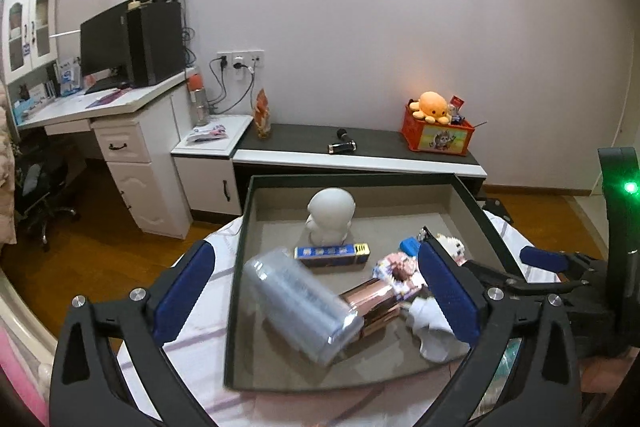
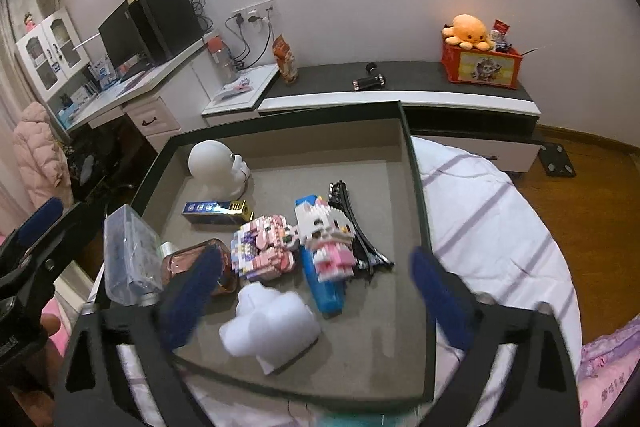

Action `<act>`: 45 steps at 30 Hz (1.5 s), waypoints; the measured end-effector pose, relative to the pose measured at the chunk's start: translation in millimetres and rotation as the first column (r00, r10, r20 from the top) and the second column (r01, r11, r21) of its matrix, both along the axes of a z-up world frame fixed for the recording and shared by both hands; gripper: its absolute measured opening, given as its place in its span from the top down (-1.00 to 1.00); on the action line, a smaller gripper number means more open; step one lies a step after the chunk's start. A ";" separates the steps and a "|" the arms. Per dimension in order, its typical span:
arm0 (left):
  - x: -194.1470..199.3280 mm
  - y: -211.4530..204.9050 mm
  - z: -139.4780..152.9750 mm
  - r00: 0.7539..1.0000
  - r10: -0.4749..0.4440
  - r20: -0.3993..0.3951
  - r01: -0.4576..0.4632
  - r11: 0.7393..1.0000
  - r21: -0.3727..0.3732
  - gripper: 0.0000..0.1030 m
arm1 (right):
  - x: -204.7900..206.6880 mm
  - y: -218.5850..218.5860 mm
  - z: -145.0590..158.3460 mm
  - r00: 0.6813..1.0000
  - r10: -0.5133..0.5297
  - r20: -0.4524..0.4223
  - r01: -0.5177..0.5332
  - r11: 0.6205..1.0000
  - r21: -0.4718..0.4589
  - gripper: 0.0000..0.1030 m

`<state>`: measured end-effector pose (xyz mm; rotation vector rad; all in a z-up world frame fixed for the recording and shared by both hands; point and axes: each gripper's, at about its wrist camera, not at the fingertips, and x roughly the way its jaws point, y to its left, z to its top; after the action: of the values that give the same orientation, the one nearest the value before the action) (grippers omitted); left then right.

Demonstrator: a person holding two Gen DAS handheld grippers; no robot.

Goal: Organize rigid objects
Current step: 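Open both tools and withdraw them from the tray toward the teal brush and bottle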

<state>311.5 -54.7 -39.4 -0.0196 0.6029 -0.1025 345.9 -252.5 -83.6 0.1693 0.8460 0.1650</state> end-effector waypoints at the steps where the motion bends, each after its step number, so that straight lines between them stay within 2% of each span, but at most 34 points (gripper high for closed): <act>1: -6.6 2.2 0.6 1.000 0.006 0.003 -0.006 1.000 0.001 -0.99 | -4.8 0.0 1.2 1.000 -0.004 0.006 0.004 1.000 -0.003 -1.00; 8: -51.6 12.5 9.4 0.999 0.027 0.026 -0.027 1.000 0.007 -0.99 | -44.4 10.5 17.2 0.997 -0.005 0.071 0.007 1.000 -0.028 -1.00; 18: -124.7 29.0 20.0 0.998 0.042 0.046 -0.042 0.999 0.003 -0.99 | -132.8 23.2 53.0 0.979 -0.002 0.205 0.016 0.998 -0.066 -1.00; 23: -156.5 35.7 21.3 0.998 0.049 0.036 -0.047 0.998 -0.039 -0.99 | -179.5 20.2 61.8 0.967 -0.016 0.255 0.032 0.998 -0.056 -1.00; 30: -203.0 31.5 16.0 0.999 0.045 0.015 -0.044 0.998 -0.049 -0.99 | -244.7 16.7 69.7 0.946 -0.043 0.321 0.059 0.998 -0.039 -1.00; 39: -254.5 18.6 25.9 0.997 0.030 0.077 -0.028 0.999 -0.018 -0.99 | -310.3 18.7 69.7 0.926 -0.063 0.373 0.091 0.994 -0.057 -1.00; 45: -276.4 12.6 19.8 0.997 0.002 0.076 -0.004 1.000 0.029 -1.00 | -321.1 25.3 70.4 0.923 -0.046 0.383 0.074 0.995 -0.061 -1.00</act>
<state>35.1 -42.2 -19.7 0.0113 0.5288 -0.0912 24.7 -227.2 -13.2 0.0884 0.4559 0.1034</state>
